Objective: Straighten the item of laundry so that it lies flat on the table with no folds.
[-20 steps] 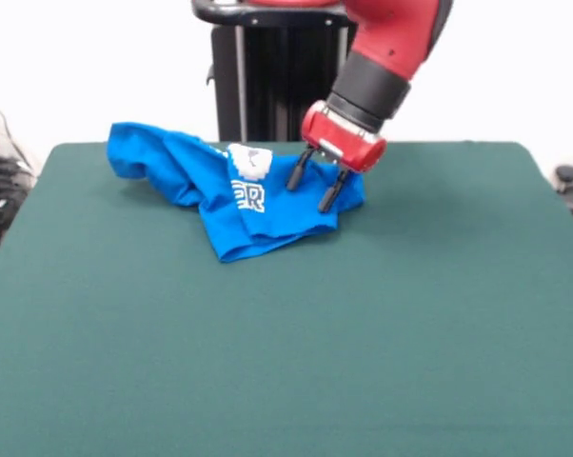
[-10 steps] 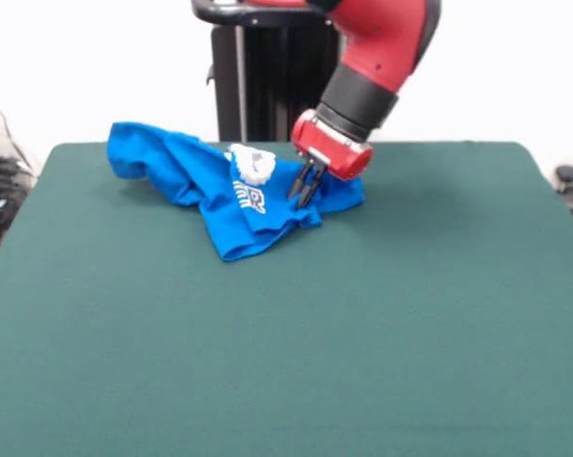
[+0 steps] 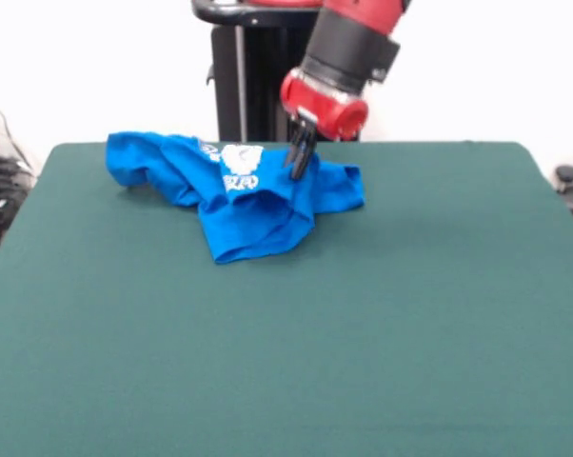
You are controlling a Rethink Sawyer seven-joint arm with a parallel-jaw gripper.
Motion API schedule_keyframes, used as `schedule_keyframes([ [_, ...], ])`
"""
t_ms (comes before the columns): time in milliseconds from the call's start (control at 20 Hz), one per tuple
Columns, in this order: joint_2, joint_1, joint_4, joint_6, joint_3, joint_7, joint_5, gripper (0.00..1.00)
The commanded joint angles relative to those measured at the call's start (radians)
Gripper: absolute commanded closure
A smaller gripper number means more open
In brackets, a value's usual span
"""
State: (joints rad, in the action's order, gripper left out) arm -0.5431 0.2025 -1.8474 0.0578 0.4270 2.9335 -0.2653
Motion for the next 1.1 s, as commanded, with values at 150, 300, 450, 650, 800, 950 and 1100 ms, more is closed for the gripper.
schedule_keyframes([
  [150,-0.268,-0.102,-0.062,0.269,-0.295,-0.141,0.006,1.00],
  [300,-0.250,-0.084,-0.026,0.298,-0.310,-0.091,0.031,1.00],
  [450,-0.229,-0.053,0.008,0.332,-0.312,-0.036,0.060,1.00],
  [650,-0.205,0.006,0.051,0.385,-0.283,0.037,0.094,1.00],
  [800,-0.193,0.049,0.084,0.437,-0.250,0.068,0.116,1.00],
  [950,-0.185,0.086,0.115,0.497,-0.219,0.095,0.135,1.00],
  [1100,-0.161,0.130,0.154,0.531,-0.183,0.132,0.148,1.00],
])
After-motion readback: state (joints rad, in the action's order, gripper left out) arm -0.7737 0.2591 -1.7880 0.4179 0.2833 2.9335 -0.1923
